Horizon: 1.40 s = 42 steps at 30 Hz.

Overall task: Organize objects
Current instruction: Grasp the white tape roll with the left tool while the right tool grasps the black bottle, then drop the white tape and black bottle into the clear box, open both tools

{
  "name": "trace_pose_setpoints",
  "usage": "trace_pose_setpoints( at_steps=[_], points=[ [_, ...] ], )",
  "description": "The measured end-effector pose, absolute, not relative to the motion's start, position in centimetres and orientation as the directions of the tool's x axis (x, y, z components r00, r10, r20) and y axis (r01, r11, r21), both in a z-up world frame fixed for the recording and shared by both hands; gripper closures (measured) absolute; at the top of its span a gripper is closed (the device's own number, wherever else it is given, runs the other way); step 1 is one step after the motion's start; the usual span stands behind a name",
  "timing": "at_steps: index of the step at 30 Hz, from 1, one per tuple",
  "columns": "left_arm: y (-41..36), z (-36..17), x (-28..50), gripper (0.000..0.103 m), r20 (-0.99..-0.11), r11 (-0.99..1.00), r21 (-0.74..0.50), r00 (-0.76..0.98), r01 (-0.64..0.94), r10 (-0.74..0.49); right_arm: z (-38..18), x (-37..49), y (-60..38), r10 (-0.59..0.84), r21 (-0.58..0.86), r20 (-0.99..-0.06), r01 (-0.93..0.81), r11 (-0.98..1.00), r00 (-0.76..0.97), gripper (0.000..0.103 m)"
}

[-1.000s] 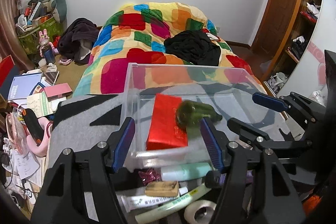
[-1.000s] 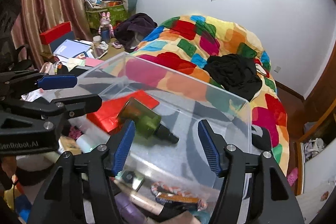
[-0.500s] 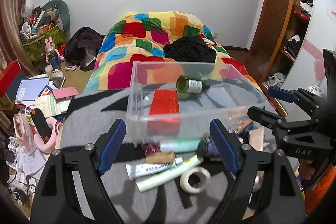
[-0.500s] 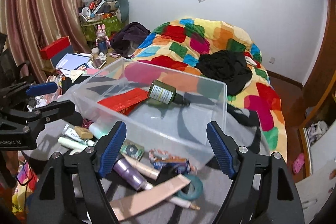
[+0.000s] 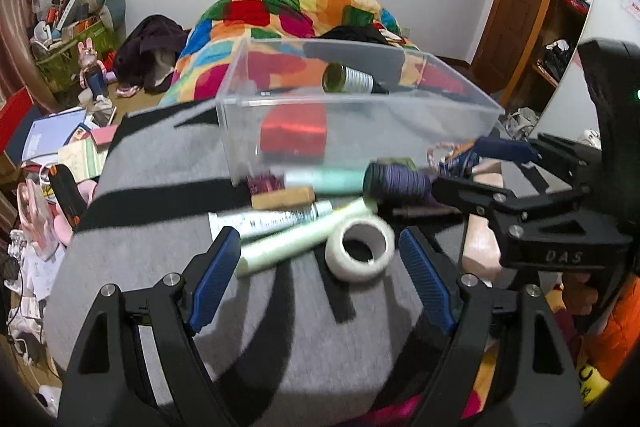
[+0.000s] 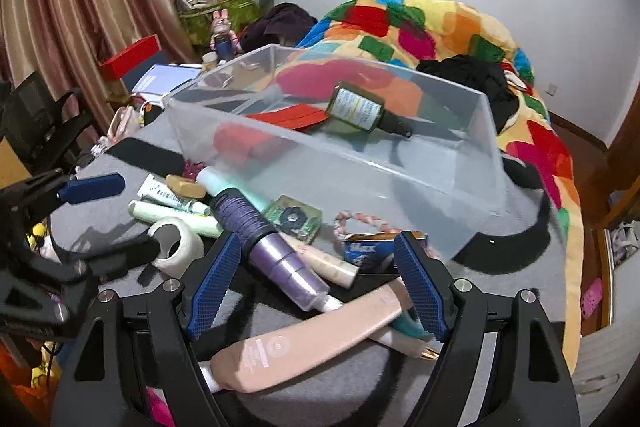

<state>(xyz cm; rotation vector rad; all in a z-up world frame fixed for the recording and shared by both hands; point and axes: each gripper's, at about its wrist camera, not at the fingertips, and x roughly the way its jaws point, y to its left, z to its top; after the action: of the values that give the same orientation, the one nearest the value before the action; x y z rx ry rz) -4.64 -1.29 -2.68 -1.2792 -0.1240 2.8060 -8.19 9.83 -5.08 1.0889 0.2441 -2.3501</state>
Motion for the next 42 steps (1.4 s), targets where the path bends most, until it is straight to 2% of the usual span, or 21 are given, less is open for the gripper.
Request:
trace_pose_setpoints(
  at_steps=[2,6,8,10,13,15,24,27,30,32,42],
  points=[
    [-1.2,-2.9,-4.4,0.024,-0.752,-0.995,-0.1,-0.654,-0.017,0.087,-5.3,-8.2,9.4,-0.397,0.052,-0.754,0.554,-0.831,-0.523,0.029],
    [-1.0,-3.7,-4.2,0.033,-0.761,-0.995,-0.098,-0.643,-0.023,0.09,-6.0,-8.3,8.2,-0.397,0.035,-0.771,0.589,-0.808,-0.498,0.042],
    [-0.8,-4.0,-4.2,0.035,-0.765,-0.995,-0.093,-0.638,-0.026,0.089,-6.4,-8.4,7.8,-0.4,0.037,-0.778,0.6,-0.799,-0.484,0.045],
    [-0.7,-4.0,-4.3,0.035,-0.762,-0.995,-0.092,-0.641,-0.031,0.09,-6.7,-8.6,7.4,-0.396,0.037,-0.789,0.608,-0.793,-0.47,0.06],
    [-0.4,-4.0,-4.5,0.035,-0.757,-0.996,-0.083,-0.647,-0.041,0.089,-6.8,-8.4,7.3,-0.384,0.02,-0.791,0.607,-0.795,-0.477,0.075],
    [-0.1,-4.0,-4.7,0.035,-0.754,-0.996,-0.077,-0.651,-0.048,0.09,-6.5,-8.3,7.6,-0.396,0.035,-0.788,0.607,-0.794,-0.472,0.08],
    [1.4,-4.1,-6.0,0.037,-0.752,-0.995,-0.049,-0.652,-0.085,0.093,-4.8,-7.3,9.7,-0.421,0.066,-0.753,0.579,-0.812,-0.505,0.08],
    [2.2,-4.2,-6.6,0.041,-0.747,-0.995,-0.022,-0.66,-0.1,0.082,-4.4,-7.0,10.4,-0.427,0.076,-0.744,0.57,-0.818,-0.514,0.08],
    [2.6,-4.2,-7.2,0.05,-0.743,-0.994,-0.015,-0.663,-0.113,0.087,-4.1,-6.8,11.0,-0.43,0.084,-0.738,0.561,-0.824,-0.521,0.08],
    [2.7,-4.2,-7.4,0.063,-0.742,-0.992,-0.024,-0.663,-0.121,0.099,-4.0,-6.7,11.4,-0.431,0.091,-0.735,0.553,-0.828,-0.523,0.08],
    [1.3,-2.7,-7.4,0.064,-0.729,-0.991,-0.096,-0.67,-0.097,0.137,-2.6,-7.6,13.2,-0.438,0.128,-0.703,0.507,-0.853,-0.56,0.08]
  ],
)
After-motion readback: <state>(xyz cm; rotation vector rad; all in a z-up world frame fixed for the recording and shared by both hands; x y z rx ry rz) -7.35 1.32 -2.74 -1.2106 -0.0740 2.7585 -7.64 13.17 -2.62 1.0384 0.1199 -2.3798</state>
